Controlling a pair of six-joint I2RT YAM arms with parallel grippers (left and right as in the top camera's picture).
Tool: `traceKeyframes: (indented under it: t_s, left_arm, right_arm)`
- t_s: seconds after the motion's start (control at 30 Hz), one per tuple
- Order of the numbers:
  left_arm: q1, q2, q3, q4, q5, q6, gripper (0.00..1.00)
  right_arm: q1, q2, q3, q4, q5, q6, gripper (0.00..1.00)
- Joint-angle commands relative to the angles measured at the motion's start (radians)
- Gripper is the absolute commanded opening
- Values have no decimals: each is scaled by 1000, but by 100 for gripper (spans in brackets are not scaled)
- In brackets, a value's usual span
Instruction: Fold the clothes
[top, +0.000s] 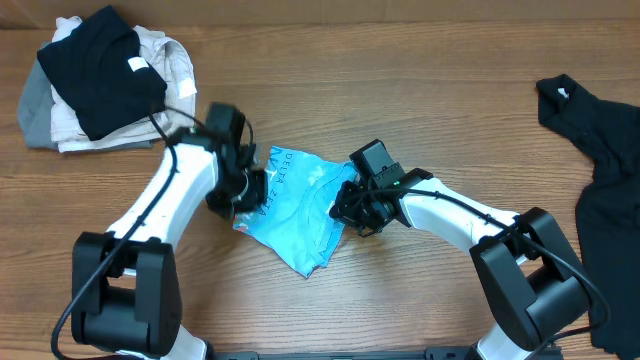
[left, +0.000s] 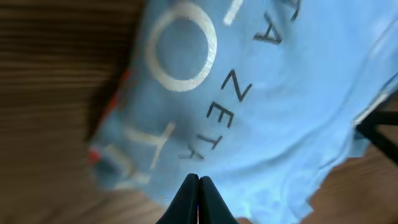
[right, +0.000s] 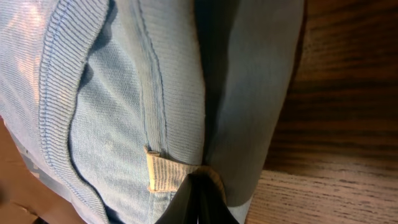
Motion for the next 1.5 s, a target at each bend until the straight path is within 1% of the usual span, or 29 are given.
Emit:
traceKeyframes:
  t_s: [0.0,0.07,0.17,0.23,0.47,0.53,0.7,0.9,1.03,1.1,1.17,1.2,1.23,1.27,1.3,1.33,1.37,1.4,1.43,1.47]
  left_arm:
    - [-2,5,-103,82,129,74,4]
    - [-1,5,-143,126,97,48,4]
    - [10,5,-179,162,-32,-46,4]
    - [27,5,-187,174,-67,-51,4]
    - [142,5,-190,183,-82,-55,4]
    - [173,5,-192,171,-111,-93,7]
    - [230,4,-190,146,-129,-149,4]
    - [236,-25,-159,94,-134,-220,4]
    - [231,-108,-111,62,-145,-219,4]
    - [224,-159,-92,60,-145,-192,4]
    - [216,-206,-79,60,-145,-180,11]
    - [211,-227,-75,61,-144,-179,16]
    - [207,-241,-73,64,-139,-176,26]
    - [201,-250,-73,69,-127,-166,42]
    - [196,-253,-73,79,-100,-131,56]
    - [190,-252,-73,91,-62,-85,66]
    - [185,-245,-73,98,-36,-58,77]
    - [180,-238,-73,103,-26,-48,85]
    - [176,-229,-73,109,-25,-42,88]
    - [174,-216,-73,124,-24,-23,92]
  right_arm:
    - [2,-25,-16,6,41,-17,4]
    - [2,-25,-16,8,41,-17,4]
    - [2,-25,-16,7,41,-18,4]
    - [2,-25,-16,7,41,-21,4]
    - [2,-25,-16,7,45,-21,4]
    - [2,-25,-16,7,45,-21,4]
    - [2,-25,-16,7,47,-21,4]
    - [2,-25,-16,-16,94,4,4]
    - [2,-35,-16,-25,125,41,4]
    - [2,-61,-16,-25,146,40,4]
    - [2,-101,-16,-35,173,40,4]
    - [2,-131,-16,-50,195,41,4]
    - [2,-158,-16,-67,216,45,4]
    - [2,-187,-16,-92,243,60,5]
    - [2,-214,-15,-119,270,68,10]
    - [2,-244,-16,-146,295,67,21]
    - [2,-267,-16,-167,313,66,41]
    - [2,-285,-16,-183,328,66,63]
    - [2,-298,-16,-196,333,66,83]
    - [2,-307,-16,-200,332,61,93]
